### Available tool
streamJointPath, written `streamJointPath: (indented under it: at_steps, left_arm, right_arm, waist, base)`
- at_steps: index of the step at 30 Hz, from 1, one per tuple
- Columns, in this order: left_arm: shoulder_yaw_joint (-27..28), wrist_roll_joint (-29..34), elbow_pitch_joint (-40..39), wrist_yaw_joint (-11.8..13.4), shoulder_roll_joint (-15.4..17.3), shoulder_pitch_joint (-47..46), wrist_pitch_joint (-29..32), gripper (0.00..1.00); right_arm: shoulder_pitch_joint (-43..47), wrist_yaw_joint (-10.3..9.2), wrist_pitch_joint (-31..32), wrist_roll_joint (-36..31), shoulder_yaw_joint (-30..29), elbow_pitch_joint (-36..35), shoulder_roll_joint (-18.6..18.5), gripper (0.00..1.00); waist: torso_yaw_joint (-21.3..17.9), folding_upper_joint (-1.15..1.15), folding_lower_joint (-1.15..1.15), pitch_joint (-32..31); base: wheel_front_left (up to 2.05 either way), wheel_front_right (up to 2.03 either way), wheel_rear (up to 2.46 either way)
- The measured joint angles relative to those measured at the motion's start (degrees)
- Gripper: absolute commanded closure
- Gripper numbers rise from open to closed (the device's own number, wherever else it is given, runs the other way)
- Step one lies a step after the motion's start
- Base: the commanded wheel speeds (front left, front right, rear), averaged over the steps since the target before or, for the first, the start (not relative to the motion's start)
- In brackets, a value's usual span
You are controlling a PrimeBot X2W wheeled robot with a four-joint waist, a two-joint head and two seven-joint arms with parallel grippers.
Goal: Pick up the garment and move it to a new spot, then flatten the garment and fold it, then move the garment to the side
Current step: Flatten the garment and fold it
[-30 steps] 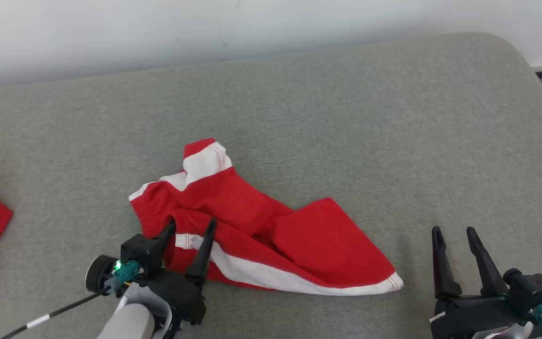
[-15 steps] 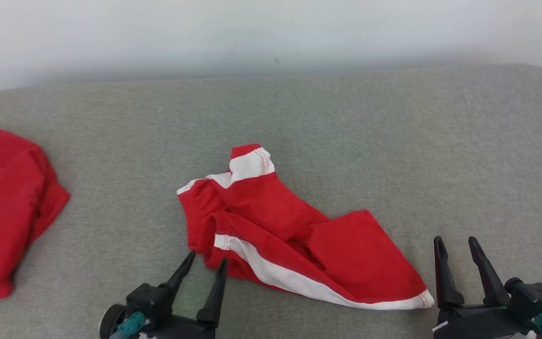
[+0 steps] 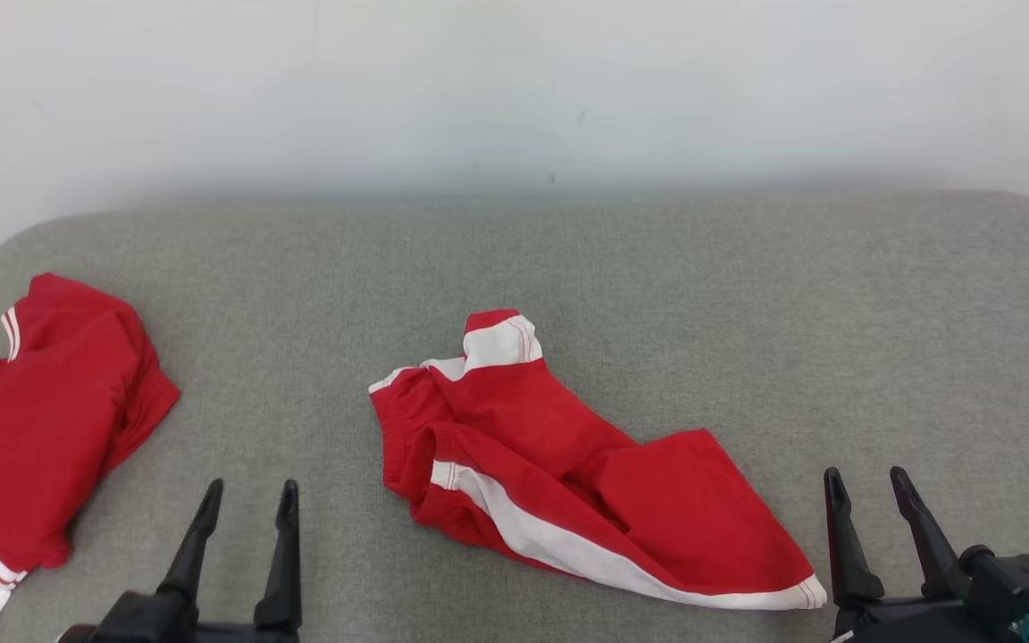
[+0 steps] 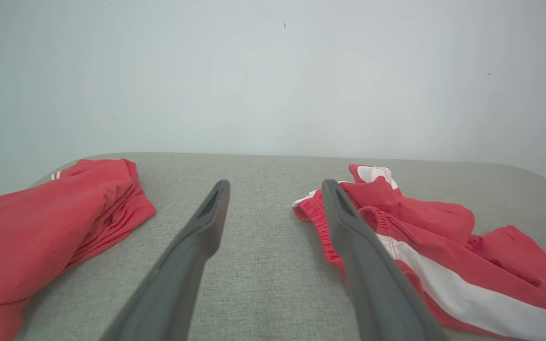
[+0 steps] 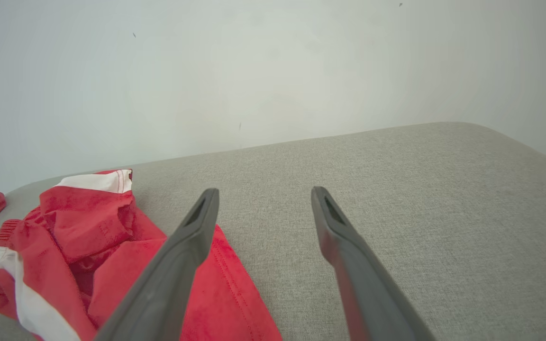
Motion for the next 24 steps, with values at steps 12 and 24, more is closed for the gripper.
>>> streamJointPath:
  at_steps: [12,24]
  left_arm:
    - [6.41,3.46,-3.8,-0.53,-1.74,5.48,0.0,0.0]
    - [6.21,4.75,-3.02,-1.07,-2.61,6.47,0.0,0.0]
  right_arm:
    - [4.23,0.0,-0.01,-0.43,0.18,-2.9,-0.97,0.0]
    - [6.98,0.0,-0.01,-1.87,3.57,-4.78,-1.87,0.0]
  waist:
    - [-1.32,0.0,0.0,-2.77]
    - [-2.21,0.0,0.01,-2.82]
  base:
    - [0.0,0.0,0.0]
    - [0.0,0.0,0.0]
